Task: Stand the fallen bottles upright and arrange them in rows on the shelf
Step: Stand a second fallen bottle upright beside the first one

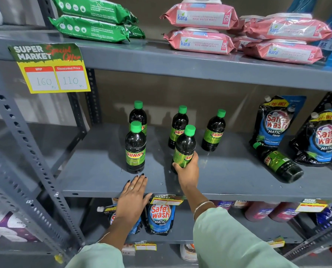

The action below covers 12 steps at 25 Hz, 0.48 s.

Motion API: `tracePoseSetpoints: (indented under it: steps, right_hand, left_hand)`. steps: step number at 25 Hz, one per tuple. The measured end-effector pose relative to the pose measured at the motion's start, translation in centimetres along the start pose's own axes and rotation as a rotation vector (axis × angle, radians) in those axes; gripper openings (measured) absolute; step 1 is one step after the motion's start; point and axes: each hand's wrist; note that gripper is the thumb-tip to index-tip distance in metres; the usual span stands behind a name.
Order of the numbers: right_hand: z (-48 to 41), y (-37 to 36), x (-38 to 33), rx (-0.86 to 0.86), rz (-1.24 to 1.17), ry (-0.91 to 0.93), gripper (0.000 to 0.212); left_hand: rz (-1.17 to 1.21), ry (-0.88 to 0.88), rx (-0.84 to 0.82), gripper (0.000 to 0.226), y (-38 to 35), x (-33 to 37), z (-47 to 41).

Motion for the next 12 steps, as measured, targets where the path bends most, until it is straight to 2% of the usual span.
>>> tracePoseSetpoints:
  steps: [2,9,12]
  right_hand:
    - [-0.1,0.0,-0.3,0.04,0.036,0.014,0.077]
    - [0.1,0.3,-0.2,0.002,0.085,0.025,0.095]
    - [-0.1,0.5,0.2,-0.012,0.051,0.029,0.081]
  left_hand:
    - [0.003,-0.001,0.002,0.079,0.0,0.0,0.0]
    - [0.004,-0.008,0.005,0.079,0.0,0.0,0.0]
    - [0.003,-0.011,0.009,0.079,0.0,0.1,0.0]
Point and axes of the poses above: each hand's wrist, its own z-axis away from the middle knuckle, its own y-axis out of the back of the hand, x = y × z, and after that the axes turned 4 degrees about z, right-handed
